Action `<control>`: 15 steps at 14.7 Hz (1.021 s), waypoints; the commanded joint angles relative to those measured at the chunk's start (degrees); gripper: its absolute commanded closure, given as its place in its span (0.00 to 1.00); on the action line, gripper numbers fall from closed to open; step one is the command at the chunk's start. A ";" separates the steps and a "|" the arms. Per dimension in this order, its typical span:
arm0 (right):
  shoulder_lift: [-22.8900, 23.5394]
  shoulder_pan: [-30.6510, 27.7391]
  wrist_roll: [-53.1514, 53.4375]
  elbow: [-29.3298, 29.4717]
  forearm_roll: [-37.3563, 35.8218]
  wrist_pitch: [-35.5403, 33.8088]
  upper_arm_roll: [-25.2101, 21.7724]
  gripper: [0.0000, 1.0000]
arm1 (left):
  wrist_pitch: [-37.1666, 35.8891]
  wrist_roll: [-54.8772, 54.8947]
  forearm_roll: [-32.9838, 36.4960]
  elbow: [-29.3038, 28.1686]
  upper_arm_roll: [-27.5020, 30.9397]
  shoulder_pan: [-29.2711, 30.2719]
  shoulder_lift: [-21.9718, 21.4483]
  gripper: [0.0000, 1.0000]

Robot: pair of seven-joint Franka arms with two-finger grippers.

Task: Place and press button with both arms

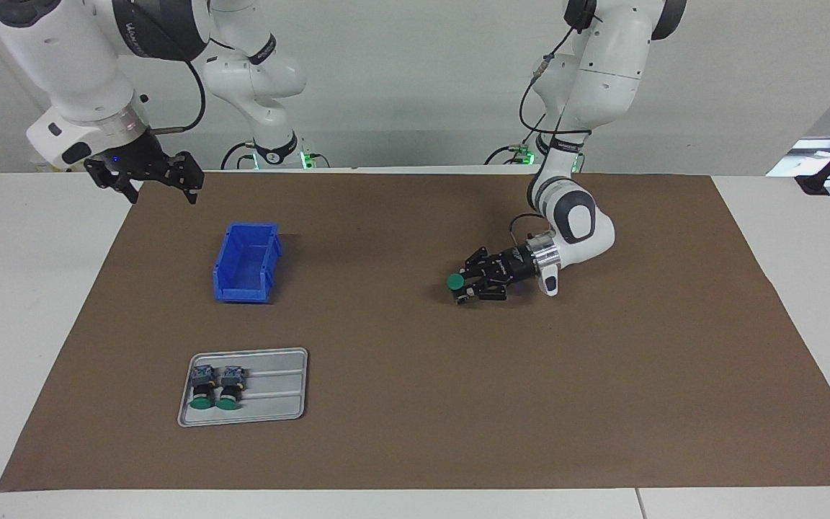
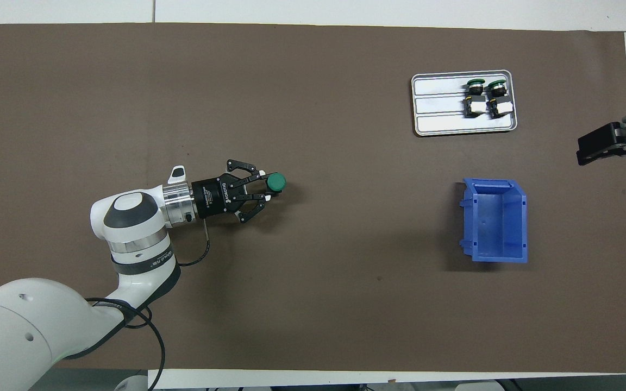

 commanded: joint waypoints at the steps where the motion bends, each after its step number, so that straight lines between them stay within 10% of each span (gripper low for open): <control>1: -1.37 -0.40 -1.00 -1.70 0.33 0.95 0.11 0.01 | -1.36 1.75 -1.40 -1.23 -0.09 0.66 -0.60 0.68; 15: -1.55 -0.23 -1.60 -1.61 0.33 -0.27 0.11 0.01 | 3.82 1.22 -1.31 -1.85 0.00 -0.04 -2.97 0.32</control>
